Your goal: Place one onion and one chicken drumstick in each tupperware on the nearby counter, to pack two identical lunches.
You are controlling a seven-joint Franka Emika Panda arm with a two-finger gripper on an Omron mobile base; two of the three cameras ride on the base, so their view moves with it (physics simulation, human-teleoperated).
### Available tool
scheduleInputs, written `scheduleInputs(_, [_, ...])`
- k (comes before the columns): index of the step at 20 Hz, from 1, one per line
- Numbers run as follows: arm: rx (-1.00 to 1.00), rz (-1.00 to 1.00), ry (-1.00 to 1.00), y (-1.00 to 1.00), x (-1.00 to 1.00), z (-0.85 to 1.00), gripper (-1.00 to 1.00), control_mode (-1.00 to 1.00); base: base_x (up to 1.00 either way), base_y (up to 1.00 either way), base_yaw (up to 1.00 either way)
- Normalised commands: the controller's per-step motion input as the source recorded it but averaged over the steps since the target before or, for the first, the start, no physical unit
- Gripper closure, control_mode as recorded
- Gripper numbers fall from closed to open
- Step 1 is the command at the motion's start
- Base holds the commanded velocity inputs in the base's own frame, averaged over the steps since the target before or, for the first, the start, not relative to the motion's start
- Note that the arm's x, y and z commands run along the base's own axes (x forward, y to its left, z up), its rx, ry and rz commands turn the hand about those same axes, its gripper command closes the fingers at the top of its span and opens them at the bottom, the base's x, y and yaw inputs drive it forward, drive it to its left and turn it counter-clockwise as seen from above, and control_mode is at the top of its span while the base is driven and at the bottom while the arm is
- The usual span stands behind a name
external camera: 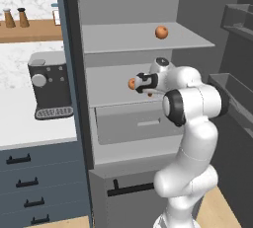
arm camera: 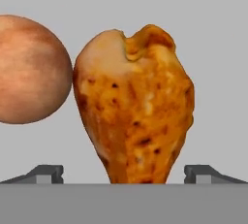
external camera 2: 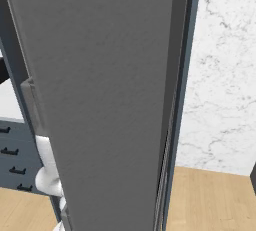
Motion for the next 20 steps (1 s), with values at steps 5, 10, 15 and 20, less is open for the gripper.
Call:
scheduleInputs(5, [-0.03, -0.01, 0.00, 0.07, 0.16, -0.57, 1.00, -1.00, 0.00, 0.00, 0.00])
scheduleInputs(10, [-0.01, 0.00, 0.01, 0.21, -0.40, -0.42, 1.00, -1.00, 0.00, 0.00, 0.00])
scheduleInputs(15, [0.02, 0.00, -0.02, 0.01, -1.00, -0.02, 1.00, -1.00, 0.00, 0.00, 0.00])
scheduleInputs(20, [0.04, 0.00, 0.03, 0.00, -1.00, 0.54, 1.00, -1.00, 0.00, 0.00, 0.00])
